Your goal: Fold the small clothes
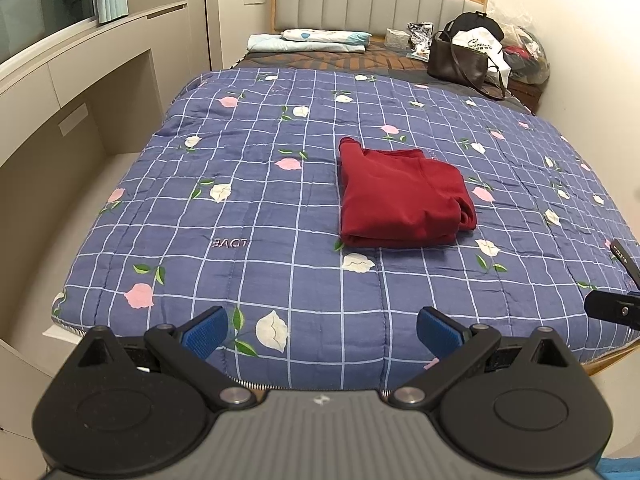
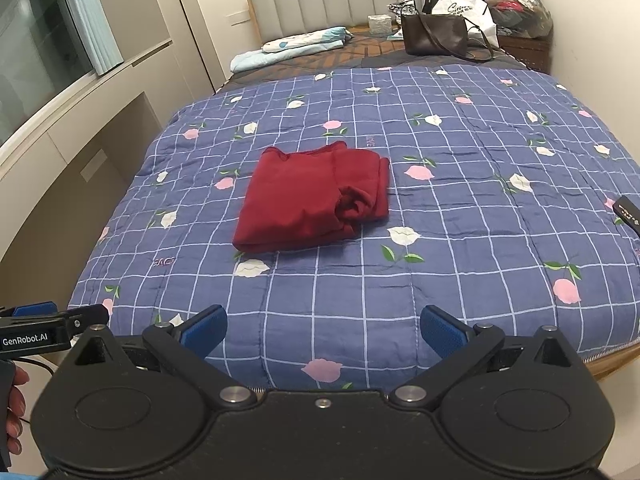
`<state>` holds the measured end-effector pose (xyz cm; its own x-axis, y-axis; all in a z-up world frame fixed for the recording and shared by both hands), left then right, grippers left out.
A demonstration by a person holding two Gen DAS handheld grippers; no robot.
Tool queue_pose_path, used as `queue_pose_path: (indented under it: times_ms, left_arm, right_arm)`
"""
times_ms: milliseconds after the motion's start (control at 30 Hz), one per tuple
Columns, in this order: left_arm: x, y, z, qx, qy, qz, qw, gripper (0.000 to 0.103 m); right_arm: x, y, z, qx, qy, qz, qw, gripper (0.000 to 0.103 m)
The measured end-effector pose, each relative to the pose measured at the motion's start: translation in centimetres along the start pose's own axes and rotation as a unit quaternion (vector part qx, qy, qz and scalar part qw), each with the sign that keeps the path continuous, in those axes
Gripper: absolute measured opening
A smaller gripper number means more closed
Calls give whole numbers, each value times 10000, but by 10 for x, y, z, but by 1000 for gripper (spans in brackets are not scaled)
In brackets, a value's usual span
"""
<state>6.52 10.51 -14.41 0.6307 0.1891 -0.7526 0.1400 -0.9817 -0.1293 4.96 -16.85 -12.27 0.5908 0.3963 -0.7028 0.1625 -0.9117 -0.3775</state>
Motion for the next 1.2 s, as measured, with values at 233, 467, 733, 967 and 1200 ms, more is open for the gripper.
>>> queue_pose_path:
  times_ms: [233, 467, 733, 967, 1200]
  left_arm:
    - [1, -2, -1, -22, -2, -2, 10000, 103]
    - [1, -2, -1, -13, -2, 0, 10000, 103]
    - [1, -3, -1, -4, -6, 2, 10000, 103]
    - [1, -2, -1, -16, -9, -2, 10000, 103]
    - [1, -2, -1, -14, -9, -2, 10000, 103]
  right_arm:
    - [0, -1, 0, -9, 2, 6, 10000, 102]
    - [0, -1, -1, -23, 5, 8, 10000, 102]
    - [0, -1, -1, -24, 8, 8, 10000, 102]
    - [0, 0, -2, -13, 8, 20, 10000, 102]
    - [1, 0, -3, -10, 13, 23, 10000, 102]
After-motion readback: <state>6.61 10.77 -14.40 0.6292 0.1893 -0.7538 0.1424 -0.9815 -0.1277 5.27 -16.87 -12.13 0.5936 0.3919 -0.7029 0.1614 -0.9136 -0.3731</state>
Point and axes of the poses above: each gripper's, at about its wrist camera, not at the fingertips, and x roughly the way its jaws point, y to its right, z to its underside, the point moved 10 cm from there along x, roughly the way its jaws point, and after that the axes turned 13 degrees about -z, right-handed, at the moved point
